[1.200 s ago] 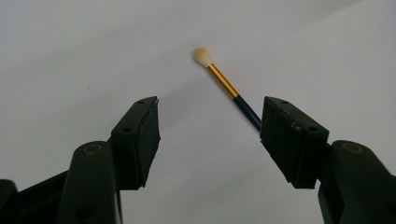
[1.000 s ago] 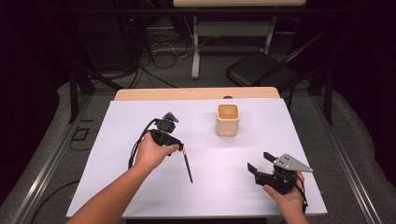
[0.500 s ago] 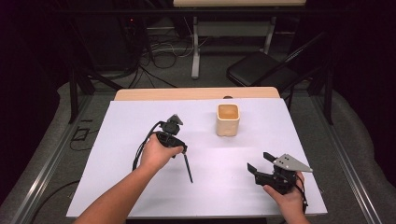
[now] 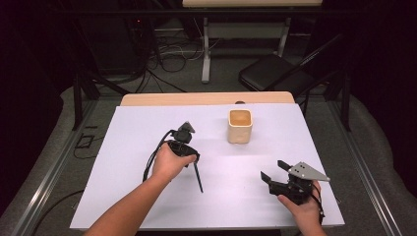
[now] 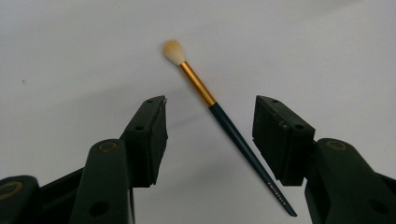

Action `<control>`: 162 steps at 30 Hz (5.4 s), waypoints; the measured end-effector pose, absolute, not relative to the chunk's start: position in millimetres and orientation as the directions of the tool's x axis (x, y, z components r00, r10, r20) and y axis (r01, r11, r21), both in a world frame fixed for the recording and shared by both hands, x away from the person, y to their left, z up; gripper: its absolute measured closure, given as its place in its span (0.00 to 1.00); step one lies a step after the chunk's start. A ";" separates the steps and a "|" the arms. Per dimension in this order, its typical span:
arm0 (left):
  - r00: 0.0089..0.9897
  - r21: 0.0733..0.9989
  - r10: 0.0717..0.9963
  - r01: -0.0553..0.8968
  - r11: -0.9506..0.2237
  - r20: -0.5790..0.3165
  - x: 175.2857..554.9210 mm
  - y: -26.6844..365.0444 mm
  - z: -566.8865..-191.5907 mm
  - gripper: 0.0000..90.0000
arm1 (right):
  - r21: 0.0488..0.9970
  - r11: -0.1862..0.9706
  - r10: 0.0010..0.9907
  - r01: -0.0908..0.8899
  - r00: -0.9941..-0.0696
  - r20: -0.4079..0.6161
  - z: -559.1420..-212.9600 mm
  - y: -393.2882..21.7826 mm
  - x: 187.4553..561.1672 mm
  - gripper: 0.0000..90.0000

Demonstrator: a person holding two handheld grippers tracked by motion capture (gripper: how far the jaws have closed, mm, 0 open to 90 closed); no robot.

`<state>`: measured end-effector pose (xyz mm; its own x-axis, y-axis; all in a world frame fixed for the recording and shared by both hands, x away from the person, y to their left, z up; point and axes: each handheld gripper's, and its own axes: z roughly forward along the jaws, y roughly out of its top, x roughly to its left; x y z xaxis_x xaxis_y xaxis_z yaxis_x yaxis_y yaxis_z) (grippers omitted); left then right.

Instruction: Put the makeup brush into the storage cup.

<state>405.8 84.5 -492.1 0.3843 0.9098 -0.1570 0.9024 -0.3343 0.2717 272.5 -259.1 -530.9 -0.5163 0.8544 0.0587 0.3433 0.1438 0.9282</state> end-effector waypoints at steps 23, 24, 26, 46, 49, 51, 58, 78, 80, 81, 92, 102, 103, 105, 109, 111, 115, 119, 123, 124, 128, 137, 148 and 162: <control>0.327 0.195 0.928 0.936 -0.292 -0.180 405.3 76.3 -506.1 0.60 | 0.928 0.144 0.854 0.344 -0.516 0.058 -530.8 -260.2 272.7 0.26; 0.329 0.192 0.927 0.936 -0.295 -0.180 405.5 76.3 -506.5 0.60 | 0.928 0.145 0.855 0.344 -0.515 0.058 -530.9 -260.2 272.8 0.26; 0.330 0.187 0.927 0.937 -0.297 -0.180 405.5 75.7 -507.6 0.61 | 0.929 0.144 0.855 0.342 -0.515 0.057 -531.0 -260.2 273.0 0.26; 0.307 0.147 0.935 0.948 -0.283 -0.177 407.0 70.7 -517.3 0.67 | 0.928 0.145 0.854 0.344 -0.518 0.059 -530.7 -260.5 272.8 0.26; 0.301 0.144 0.936 0.950 -0.277 -0.183 407.6 69.0 -518.7 0.67 | 0.928 0.145 0.853 0.343 -0.518 0.058 -530.7 -260.5 272.8 0.26; 0.301 0.140 0.935 0.950 -0.278 -0.186 408.2 67.1 -519.8 0.67 | 0.927 0.145 0.853 0.345 -0.518 0.060 -530.8 -260.6 272.8 0.26; 0.305 0.129 0.937 0.950 -0.286 -0.169 408.3 64.3 -522.5 0.70 | 0.928 0.142 0.852 0.345 -0.519 0.063 -530.6 -260.7 272.8 0.26; 0.297 0.119 0.943 0.952 -0.281 -0.148 411.1 67.3 -523.8 0.82 | 0.928 0.144 0.851 0.344 -0.521 0.061 -530.6 -260.8 272.8 0.26; 0.300 0.117 0.943 0.952 -0.284 -0.145 411.3 67.6 -523.8 0.84 | 0.928 0.145 0.851 0.343 -0.522 0.060 -530.5 -260.9 272.7 0.26; 0.295 0.116 0.944 0.953 -0.280 -0.144 411.5 67.8 -523.9 0.85 | 0.929 0.143 0.852 0.342 -0.520 0.061 -530.7 -260.8 272.8 0.26; 0.304 0.110 0.943 0.951 -0.290 -0.136 412.8 69.7 -523.9 0.91 | 0.929 0.144 0.851 0.341 -0.522 0.059 -531.0 -261.0 273.2 0.26; 0.305 0.115 0.942 0.950 -0.290 -0.142 412.5 70.0 -523.9 0.92 | 0.928 0.145 0.849 0.344 -0.524 0.061 -531.2 -261.3 273.4 0.26; 0.305 0.115 0.942 0.950 -0.290 -0.142 412.5 70.0 -523.9 0.92 | 0.928 0.145 0.849 0.344 -0.524 0.061 -531.2 -261.3 273.4 0.26; 0.305 0.114 0.941 0.950 -0.291 -0.144 412.6 70.2 -523.9 0.92 | 0.927 0.144 0.850 0.345 -0.524 0.063 -531.2 -261.1 273.3 0.26; 0.310 0.115 0.939 0.948 -0.295 -0.149 412.6 71.1 -524.0 0.92 | 0.926 0.143 0.850 0.348 -0.523 0.066 -531.5 -261.1 273.6 0.26; 0.312 0.113 0.938 0.948 -0.297 -0.152 412.8 71.5 -523.5 0.92 | 0.927 0.142 0.849 0.347 -0.524 0.065 -531.6 -261.1 273.7 0.26; 0.310 0.119 0.936 0.949 -0.293 -0.168 412.9 73.5 -520.6 0.92 | 0.927 0.142 0.851 0.348 -0.522 0.065 -531.8 -261.3 274.0 0.26; 0.309 0.134 0.934 0.948 -0.287 -0.179 413.2 77.2 -516.0 0.92 | 0.926 0.143 0.851 0.349 -0.522 0.066 -531.9 -261.1 274.1 0.26; 0.316 0.150 0.930 0.945 -0.290 -0.190 413.4 82.3 -510.7 0.92 | 0.926 0.142 0.850 0.351 -0.522 0.067 -532.0 -260.7 274.1 0.26; 0.318 0.154 0.929 0.944 -0.291 -0.192 413.4 83.5 -509.6 0.92 | 0.926 0.141 0.851 0.350 -0.521 0.067 -532.0 -260.6 274.2 0.26; 0.326 0.173 0.923 0.940 -0.294 -0.203 412.6 88.7 -503.9 0.92 | 0.926 0.141 0.851 0.351 -0.520 0.067 -532.2 -260.6 274.3 0.26; 0.370 0.216 0.905 0.920 -0.325 -0.213 409.6 96.5 -494.2 0.92 | 0.925 0.142 0.852 0.351 -0.519 0.067 -532.2 -260.7 274.2 0.26; 0.409 0.297 0.872 0.896 -0.329 -0.270 406.7 113.4 -478.7 0.92 | 0.925 0.142 0.853 0.353 -0.517 0.067 -532.3 -260.8 274.2 0.26; 0.474 0.381 0.842 0.850 -0.363 -0.257 397.8 131.8 -463.3 0.92 | 0.923 0.144 0.852 0.356 -0.519 0.067 -532.7 -260.2 274.3 0.26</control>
